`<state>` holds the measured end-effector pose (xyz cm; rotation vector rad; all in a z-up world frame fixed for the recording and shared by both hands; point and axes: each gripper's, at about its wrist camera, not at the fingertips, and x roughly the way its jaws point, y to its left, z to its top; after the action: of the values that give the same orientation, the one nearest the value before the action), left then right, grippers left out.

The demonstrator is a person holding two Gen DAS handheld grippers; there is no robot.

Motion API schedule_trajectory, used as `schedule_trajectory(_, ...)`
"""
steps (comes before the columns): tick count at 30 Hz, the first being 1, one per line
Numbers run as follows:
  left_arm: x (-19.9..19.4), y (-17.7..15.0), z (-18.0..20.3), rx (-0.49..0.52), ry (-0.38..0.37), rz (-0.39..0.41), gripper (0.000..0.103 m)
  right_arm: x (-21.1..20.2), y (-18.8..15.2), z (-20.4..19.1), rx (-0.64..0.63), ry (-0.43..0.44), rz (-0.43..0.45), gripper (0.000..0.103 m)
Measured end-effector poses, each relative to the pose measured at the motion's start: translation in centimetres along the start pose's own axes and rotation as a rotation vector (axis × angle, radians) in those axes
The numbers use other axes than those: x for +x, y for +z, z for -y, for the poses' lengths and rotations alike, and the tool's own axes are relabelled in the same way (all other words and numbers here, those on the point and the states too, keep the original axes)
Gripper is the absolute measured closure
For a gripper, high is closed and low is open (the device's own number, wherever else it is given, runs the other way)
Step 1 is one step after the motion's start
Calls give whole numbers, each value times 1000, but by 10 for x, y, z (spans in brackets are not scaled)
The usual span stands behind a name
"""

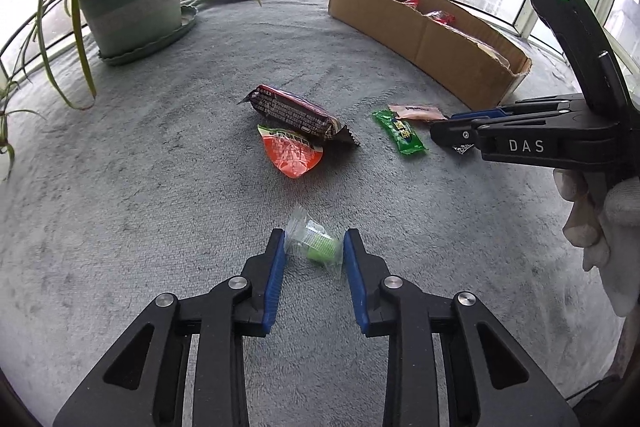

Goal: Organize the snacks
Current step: 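Grasp clear green candy bag with left gripper while right grasps dark wrapped sweet, then carry both held sweets over the cardboard box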

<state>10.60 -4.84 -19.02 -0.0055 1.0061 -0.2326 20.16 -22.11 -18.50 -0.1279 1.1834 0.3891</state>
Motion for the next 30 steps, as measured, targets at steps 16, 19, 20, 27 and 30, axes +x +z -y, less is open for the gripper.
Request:
schedule_trajectory(16,-21,6,-7,-61,-47,21,77,-41,-8,7,16,48,63,77)
schedule_trajectory(19,-27,13,-4,-53,-52,36,77,-52,-6,8,14,52,84,77)
schedule_trajectory(20,-30,16,-2,-47,-51,44,77,-56,-6,8,15,54,92,77)
schedule_trajectory(27,-43,35,9,-15,-61,88,77,-80,-2,15,19,57,146,77)
schedule_trajectory(30,-46,43,14,4,-67,103,77,-89,0,19,19,50,167,77)
